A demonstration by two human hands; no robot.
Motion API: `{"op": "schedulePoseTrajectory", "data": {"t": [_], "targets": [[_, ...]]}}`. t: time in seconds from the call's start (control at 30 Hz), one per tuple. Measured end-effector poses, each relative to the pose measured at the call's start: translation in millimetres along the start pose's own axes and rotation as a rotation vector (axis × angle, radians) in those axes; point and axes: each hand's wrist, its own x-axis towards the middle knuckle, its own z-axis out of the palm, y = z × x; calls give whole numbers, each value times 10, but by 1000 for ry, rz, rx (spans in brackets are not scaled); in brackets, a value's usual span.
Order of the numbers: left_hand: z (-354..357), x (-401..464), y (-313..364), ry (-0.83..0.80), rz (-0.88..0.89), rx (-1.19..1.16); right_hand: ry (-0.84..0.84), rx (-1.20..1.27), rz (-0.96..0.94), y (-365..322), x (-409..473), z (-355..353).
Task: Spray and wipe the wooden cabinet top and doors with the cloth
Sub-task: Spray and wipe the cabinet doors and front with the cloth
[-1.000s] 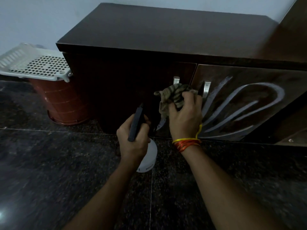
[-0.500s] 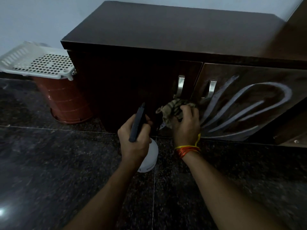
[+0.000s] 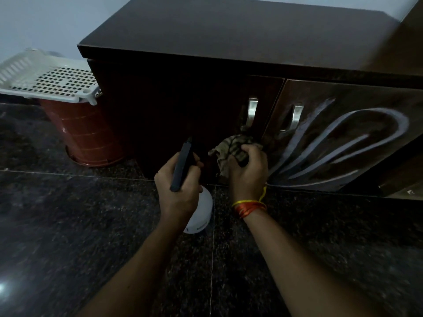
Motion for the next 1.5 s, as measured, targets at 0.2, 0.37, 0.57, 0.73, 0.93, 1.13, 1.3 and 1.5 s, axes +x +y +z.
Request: {"op": "schedulePoseTrajectory", "data": {"t": [0.2, 0.37, 0.57, 0.73, 0.93, 1.13, 1.3, 1.5], "targets": [[-92, 11, -16, 43, 26, 24, 144, 145, 45, -333, 86, 125], [-146, -3, -30, 54, 6, 3, 192, 166, 54, -367, 9, 143], [-130, 32, 7, 46, 36, 33, 237, 153, -145, -581, 84, 80], [-145, 51, -20, 47, 29, 25, 171, 40, -287, -437, 96, 93], [-159, 39, -74, 36, -14, -7, -7, -96, -163, 145, -103, 112], [-125, 46, -110, 15, -27, 14, 68, 4, -59, 172, -31, 159], [-136, 63, -148, 26, -42, 12, 49, -22, 82, 287, -122, 234], [-180, 42, -199, 20, -55, 20, -5, -6, 601, 375, -163, 394]]}}
